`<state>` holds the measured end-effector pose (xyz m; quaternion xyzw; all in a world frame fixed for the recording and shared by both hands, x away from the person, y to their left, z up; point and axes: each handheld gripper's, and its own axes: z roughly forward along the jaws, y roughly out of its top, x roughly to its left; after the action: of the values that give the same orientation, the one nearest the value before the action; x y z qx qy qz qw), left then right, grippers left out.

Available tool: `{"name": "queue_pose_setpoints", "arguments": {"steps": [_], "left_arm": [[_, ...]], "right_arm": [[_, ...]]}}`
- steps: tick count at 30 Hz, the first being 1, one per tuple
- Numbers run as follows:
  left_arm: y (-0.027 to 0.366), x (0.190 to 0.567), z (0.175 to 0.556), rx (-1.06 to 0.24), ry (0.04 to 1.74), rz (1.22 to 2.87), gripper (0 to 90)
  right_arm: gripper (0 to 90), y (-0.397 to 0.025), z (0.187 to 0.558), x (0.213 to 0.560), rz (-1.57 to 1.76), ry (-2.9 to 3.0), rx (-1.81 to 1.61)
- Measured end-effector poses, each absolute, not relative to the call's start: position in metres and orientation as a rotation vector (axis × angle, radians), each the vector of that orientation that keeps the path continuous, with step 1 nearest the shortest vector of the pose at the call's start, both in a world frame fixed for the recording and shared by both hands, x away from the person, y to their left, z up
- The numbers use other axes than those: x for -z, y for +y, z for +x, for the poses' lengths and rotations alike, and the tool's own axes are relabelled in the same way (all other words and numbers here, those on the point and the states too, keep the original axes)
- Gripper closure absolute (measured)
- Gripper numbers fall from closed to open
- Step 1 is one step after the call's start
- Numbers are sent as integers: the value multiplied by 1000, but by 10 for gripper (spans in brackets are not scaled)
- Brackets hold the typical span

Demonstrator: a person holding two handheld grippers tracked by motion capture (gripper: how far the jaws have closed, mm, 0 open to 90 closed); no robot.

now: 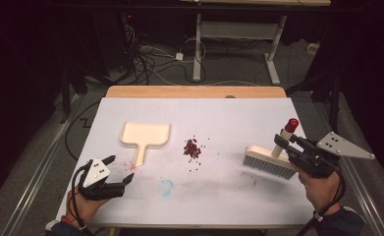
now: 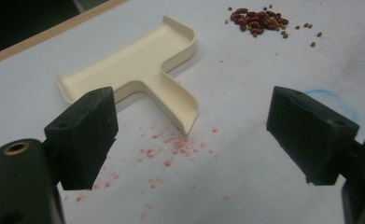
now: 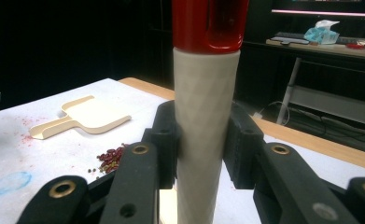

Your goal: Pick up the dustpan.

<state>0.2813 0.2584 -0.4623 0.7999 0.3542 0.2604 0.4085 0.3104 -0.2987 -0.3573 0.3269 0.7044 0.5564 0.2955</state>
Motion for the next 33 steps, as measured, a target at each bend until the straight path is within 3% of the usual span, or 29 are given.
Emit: {"name": "queue_pose_setpoints", "arguments": {"steps": [19, 28, 33], "left_arm": [[265, 466, 288, -615, 1006, 2020, 161], [246, 470, 336, -457, 1173, 1970, 160], [223, 476, 361, -426, 1235, 2037, 161]], "right_arm": [[698, -290, 308, 355, 831, 1886, -1464], [698, -283, 312, 356, 829, 1902, -1446], [697, -283, 312, 356, 833, 1897, -1450]]}}
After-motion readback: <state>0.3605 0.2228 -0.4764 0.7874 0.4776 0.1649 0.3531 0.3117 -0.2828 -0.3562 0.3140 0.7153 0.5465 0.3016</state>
